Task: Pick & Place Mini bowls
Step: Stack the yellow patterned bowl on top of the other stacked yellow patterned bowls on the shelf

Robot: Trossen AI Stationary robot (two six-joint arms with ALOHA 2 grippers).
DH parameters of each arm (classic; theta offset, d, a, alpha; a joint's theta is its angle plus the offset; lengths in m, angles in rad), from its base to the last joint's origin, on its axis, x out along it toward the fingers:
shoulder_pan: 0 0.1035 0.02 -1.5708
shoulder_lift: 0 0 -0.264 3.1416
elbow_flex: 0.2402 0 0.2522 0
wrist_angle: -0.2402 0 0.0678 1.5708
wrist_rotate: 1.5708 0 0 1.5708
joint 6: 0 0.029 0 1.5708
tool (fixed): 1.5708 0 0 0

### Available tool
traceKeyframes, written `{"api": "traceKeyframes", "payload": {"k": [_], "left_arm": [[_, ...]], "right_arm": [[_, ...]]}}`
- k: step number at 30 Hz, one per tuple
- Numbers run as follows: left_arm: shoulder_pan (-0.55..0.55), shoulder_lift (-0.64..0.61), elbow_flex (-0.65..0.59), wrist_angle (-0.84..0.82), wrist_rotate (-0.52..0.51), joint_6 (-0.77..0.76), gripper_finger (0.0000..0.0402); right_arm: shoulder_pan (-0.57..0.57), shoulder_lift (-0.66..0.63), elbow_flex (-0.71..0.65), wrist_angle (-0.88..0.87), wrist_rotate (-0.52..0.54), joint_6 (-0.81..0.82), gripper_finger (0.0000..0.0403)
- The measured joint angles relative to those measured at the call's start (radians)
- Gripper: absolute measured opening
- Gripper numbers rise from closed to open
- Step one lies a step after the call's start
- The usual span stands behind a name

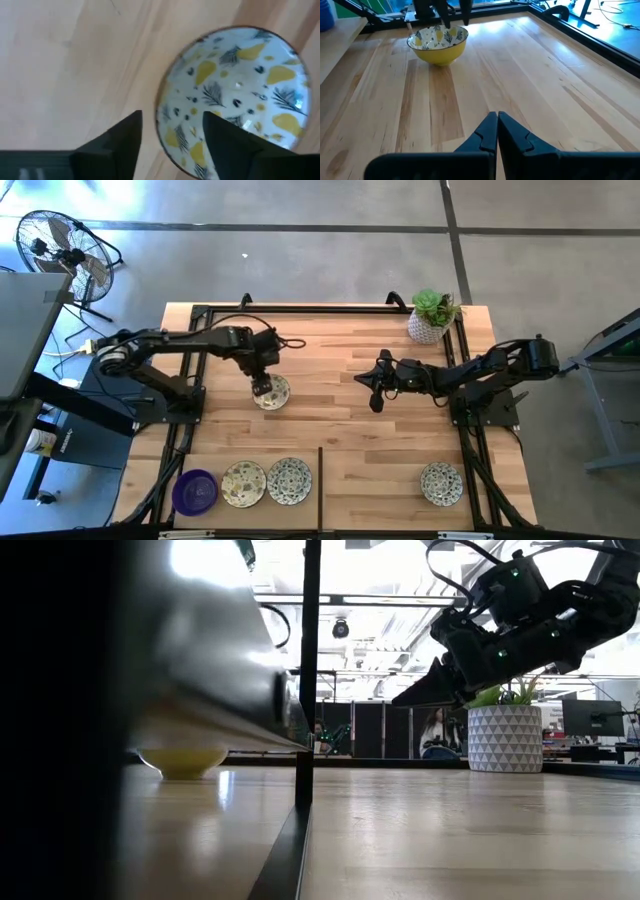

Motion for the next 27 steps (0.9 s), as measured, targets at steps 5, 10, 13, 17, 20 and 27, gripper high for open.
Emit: {"api": "traceKeyframes", "payload": {"k": [5,10,13,17,20,27], "left_arm": [[0.068,0.010,0.000,0.010,0.015,0.037,0.0217],[0.119,0.015,0.000,0.025,0.089,0.077,0.0191],[0.116,0.055,0.000,0.035,0.112,0.101,0.0166],[0.115,0.108,0.001,0.043,0.136,0.135,0.0131],[0.116,0.139,0.000,0.051,0.139,0.146,0.0098],[0.116,0.139,0.002,0.056,0.175,0.170,0.0012]], "right_arm": [[0.000,0.000,0.000,0.000,0.000,0.000,0.0001],[0.000,0.000,0.000,-0.001,0.000,-0.001,0.0002],[0.000,0.000,0.000,-0.001,-0.001,-0.001,0.0001],[0.000,0.000,0.000,-0.002,-0.001,-0.001,0.0002],[0.000,0.000,0.000,-0.003,-0.001,-0.001,0.0001],[0.000,0.000,0.000,-0.005,-0.001,-0.001,0.0001]]}}
